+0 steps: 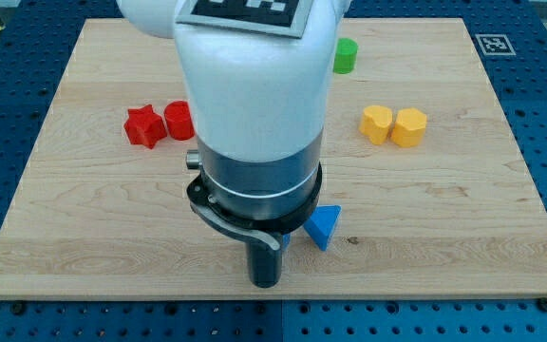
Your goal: Move the blue cube down a bit
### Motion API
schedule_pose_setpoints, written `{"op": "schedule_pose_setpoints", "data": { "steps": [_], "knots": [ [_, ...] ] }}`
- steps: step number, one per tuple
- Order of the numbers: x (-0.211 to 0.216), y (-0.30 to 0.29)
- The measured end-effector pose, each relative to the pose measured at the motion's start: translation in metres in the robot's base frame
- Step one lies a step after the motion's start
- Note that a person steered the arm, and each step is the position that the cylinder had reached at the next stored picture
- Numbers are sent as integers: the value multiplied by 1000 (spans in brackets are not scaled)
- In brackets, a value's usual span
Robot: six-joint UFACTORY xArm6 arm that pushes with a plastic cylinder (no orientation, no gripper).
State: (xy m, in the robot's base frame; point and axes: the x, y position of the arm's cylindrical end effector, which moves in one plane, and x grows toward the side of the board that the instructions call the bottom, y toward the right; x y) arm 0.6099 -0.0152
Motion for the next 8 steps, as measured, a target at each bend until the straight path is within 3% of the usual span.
{"op": "schedule_pose_setpoints", "data": {
  "steps": [5, 6, 7, 8],
  "knots": [
    [-38, -16],
    [-55, -62],
    [-113, -62],
    [-118, -46]
  ]
}}
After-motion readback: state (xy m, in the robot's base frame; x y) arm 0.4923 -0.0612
